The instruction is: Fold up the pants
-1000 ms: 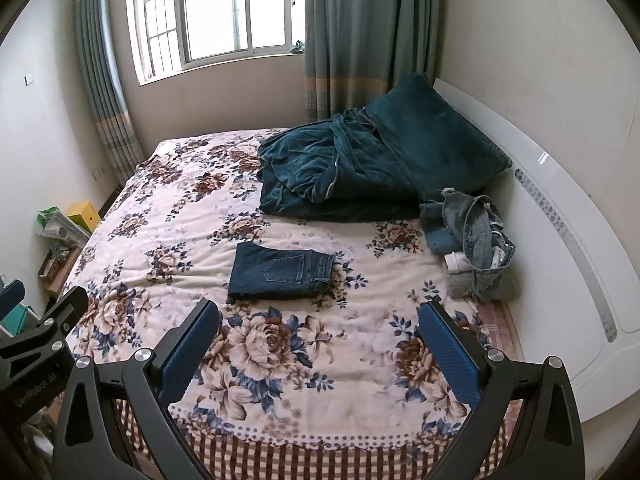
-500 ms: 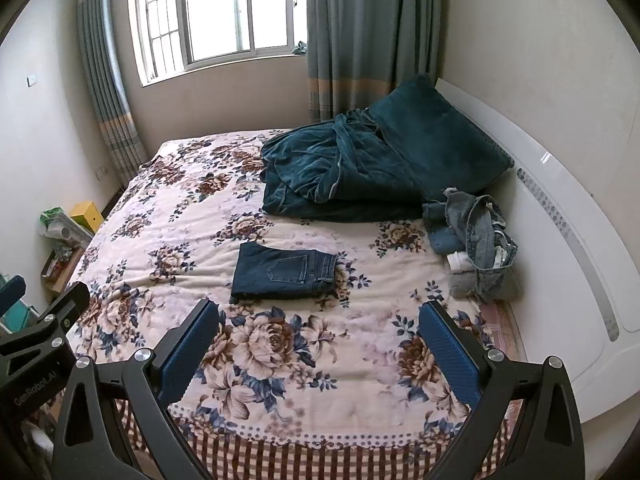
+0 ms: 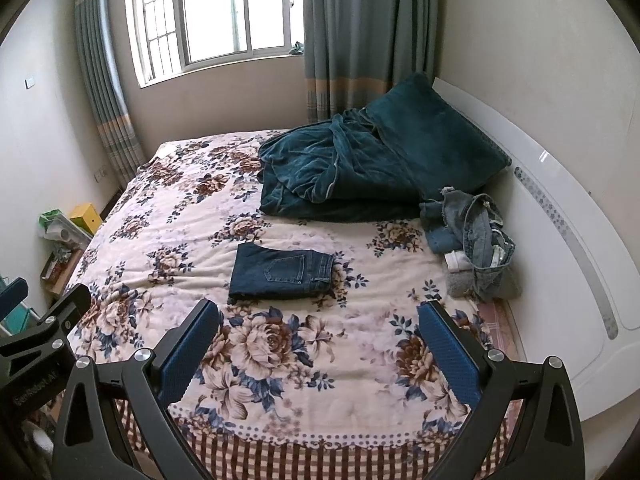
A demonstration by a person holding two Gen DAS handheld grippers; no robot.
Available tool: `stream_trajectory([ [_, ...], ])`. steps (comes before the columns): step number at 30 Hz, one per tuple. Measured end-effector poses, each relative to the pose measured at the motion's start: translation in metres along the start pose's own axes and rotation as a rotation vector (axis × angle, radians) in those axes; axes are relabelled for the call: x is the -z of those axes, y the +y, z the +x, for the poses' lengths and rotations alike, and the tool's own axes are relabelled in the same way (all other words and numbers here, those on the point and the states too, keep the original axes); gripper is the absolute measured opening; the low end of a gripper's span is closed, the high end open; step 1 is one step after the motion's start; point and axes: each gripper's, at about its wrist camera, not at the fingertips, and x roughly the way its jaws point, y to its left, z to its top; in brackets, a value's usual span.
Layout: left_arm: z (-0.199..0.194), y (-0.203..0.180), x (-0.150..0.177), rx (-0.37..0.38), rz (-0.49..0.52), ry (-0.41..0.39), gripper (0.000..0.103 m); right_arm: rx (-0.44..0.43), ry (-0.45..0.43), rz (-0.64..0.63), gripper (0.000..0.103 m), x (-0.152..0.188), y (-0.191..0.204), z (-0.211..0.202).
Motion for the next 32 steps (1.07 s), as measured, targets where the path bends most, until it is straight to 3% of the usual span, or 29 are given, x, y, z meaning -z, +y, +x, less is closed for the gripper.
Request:
stream_trajectory([
  [32,-0.0039,-0.0067,-0.0016,0.009,0.007,-0.030,0.103,0.000,0.000,0.012,0.102,0.0043,0.0010,-0.0075],
])
